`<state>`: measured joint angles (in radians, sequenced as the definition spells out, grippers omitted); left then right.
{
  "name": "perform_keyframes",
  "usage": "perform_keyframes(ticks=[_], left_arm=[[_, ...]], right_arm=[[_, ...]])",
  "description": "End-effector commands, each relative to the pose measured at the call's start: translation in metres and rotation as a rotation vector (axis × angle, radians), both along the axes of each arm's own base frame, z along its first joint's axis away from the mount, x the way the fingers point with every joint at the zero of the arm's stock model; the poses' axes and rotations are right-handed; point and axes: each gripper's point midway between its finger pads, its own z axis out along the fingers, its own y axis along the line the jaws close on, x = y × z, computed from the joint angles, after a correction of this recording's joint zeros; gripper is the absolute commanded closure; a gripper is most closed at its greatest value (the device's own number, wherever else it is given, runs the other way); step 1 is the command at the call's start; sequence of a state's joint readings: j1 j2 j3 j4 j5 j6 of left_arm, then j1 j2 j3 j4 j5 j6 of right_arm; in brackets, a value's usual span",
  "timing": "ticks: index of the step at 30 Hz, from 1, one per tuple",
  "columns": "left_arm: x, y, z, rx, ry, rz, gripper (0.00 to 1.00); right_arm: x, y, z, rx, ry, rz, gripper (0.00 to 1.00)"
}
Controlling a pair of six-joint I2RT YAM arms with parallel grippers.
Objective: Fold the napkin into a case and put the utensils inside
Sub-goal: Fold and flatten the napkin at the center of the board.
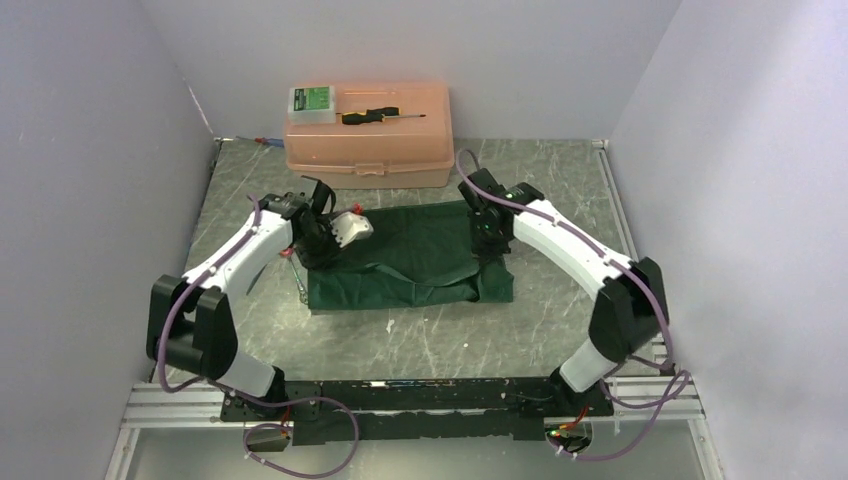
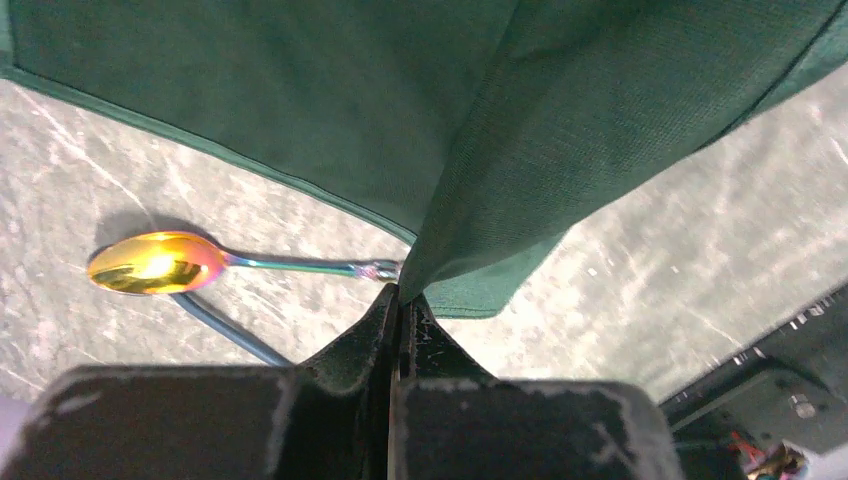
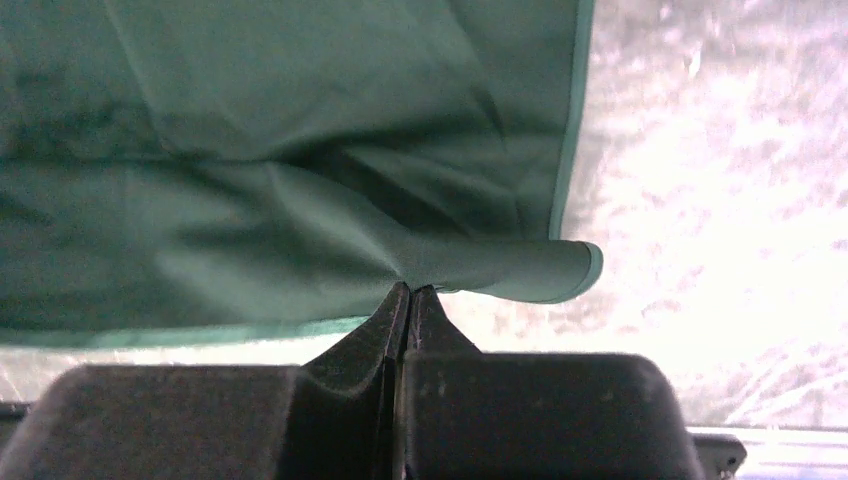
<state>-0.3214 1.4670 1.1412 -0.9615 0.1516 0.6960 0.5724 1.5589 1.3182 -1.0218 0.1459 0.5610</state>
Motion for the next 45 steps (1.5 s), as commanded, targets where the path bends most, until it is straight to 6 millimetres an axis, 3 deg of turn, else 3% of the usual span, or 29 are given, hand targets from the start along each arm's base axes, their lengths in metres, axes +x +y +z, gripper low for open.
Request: perform_keyframes(ticks=[1,8,17,21,23,30,33,35,39,45], left_arm=[[0.05,-0.003,0.005,0.0,-0.133,0.078,0.97],[0.079,0.007,-0.013,0.041,-0.156,0.156,0.97],[0.111,0.039,-0.034,0.051,-0.182,0.299,0.97],[0.127,0.041,-0.042,0.04,-0.199,0.328,0.75],[0.136,0.04,-0.043,0.03,-0.22,0.338,0.71],[0.175,0.05,-0.026,0.042,-0.36,0.415,0.52],[0.186,0.051,-0.016,0.037,-0.394,0.431,0.34],[0.185,0.051,-0.017,0.04,-0.382,0.442,0.24],[0.174,0.047,-0.017,0.015,-0.343,0.452,0.23],[0.126,0.012,-0.01,-0.136,-0.158,0.335,0.25]], right_arm=[[0.062,0.016,0.019,0.016,-0.158,-0.004,1.0],[0.123,0.019,0.019,-0.048,-0.204,-0.018,1.0],[0.163,0.023,-0.026,-0.108,-0.153,-0.014,1.0],[0.182,0.02,-0.034,-0.123,-0.163,-0.027,1.0],[0.193,0.02,-0.033,-0.128,-0.181,-0.029,0.99],[0.224,0.017,-0.041,-0.151,-0.196,-0.043,0.61],[0.235,0.01,-0.046,-0.156,-0.199,-0.061,0.46],[0.24,0.003,-0.047,-0.164,-0.208,-0.082,0.43],[0.248,-0.02,-0.041,-0.193,-0.243,-0.141,0.32],[0.238,-0.043,-0.016,-0.204,-0.305,-0.197,0.31]])
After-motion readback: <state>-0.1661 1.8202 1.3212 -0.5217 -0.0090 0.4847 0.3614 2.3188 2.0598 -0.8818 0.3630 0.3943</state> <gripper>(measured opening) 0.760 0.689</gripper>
